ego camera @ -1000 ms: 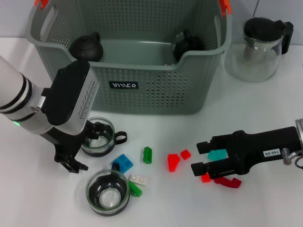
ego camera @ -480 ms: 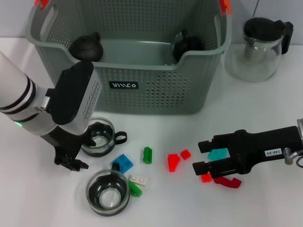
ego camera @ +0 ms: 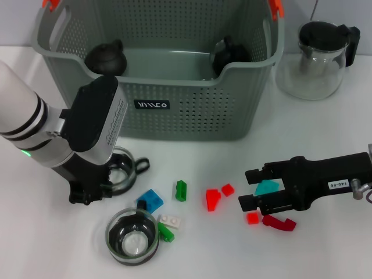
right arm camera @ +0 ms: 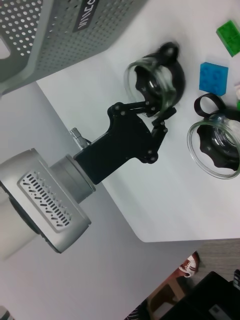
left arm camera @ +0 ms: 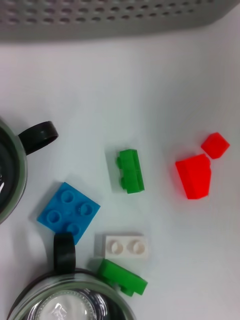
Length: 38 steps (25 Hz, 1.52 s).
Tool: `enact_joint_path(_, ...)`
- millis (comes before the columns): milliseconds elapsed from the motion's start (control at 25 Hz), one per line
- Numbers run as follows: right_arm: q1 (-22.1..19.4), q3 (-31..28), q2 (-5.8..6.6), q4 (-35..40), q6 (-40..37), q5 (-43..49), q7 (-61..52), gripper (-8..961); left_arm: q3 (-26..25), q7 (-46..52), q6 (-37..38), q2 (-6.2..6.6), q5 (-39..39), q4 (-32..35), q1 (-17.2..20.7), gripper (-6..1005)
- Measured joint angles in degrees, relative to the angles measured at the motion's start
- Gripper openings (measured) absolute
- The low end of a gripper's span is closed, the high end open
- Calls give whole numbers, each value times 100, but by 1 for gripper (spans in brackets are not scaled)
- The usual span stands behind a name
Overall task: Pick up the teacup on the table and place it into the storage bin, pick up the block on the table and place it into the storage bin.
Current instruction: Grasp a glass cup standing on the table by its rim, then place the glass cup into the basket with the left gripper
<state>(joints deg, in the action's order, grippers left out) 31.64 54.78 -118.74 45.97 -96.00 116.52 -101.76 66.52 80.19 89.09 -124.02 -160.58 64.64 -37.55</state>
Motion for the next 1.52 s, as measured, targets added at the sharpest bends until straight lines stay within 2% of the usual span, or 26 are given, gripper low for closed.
enact_joint_path(80,-3,-1,-1,0,-3,0,3,825,-1,52,-12,4,0,-29,-23,356)
enact_joint_path(160,-4,-3,-1,0,-4,0,7,826,-3,87,-7,4,0,-44,-46,158)
enact_joint_path(400,-20,-49,9,0,-9,5,26,826,-55,240,125,34,40,-43,-106,39)
enact_joint_path(480,-39,-59,21,0,-13,7,33,826,-224,272,297,46,113,64,-109,39)
enact_joint_path(560,-53,-63,40,0,-15,8,39,825,-576,277,567,51,225,215,-124,40)
enact_joint_path(680,-82,-77,75,0,-31,11,40,825,-1379,197,1201,86,652,505,-147,40)
enact_joint_path(760,-107,-111,107,0,-45,11,41,825,-1983,171,1751,191,1230,634,-178,39)
enact_joint_path(840,-132,-175,144,0,-55,11,41,825,-2555,256,2411,359,2040,654,-219,39)
enact_joint_path(1000,-144,-359,198,0,-177,13,41,825,-3047,815,2866,555,3534,668,-249,39)
enact_joint_path(1080,-150,-425,227,0,-220,16,41,825,-3071,1173,2696,587,4099,725,-285,39)
enact_joint_path(1160,-151,-461,262,0,-247,19,41,826,-3041,1584,2197,575,4315,782,-396,39)
enact_joint_path(1200,-151,-463,274,0,-270,19,39,826,-2946,1882,1711,564,4300,784,-495,39)
enact_joint_path(1320,-150,-464,311,0,-330,20,-9,826,-2445,2493,545,598,4067,612,-725,40)
enact_joint_path(1360,-150,-466,325,0,-345,20,-23,826,-2026,2938,-191,653,3802,432,-880,40)
enact_joint_path(1520,-152,-531,364,0,-391,20,-37,826,-1347,3695,-1403,765,3076,-144,-1317,40)
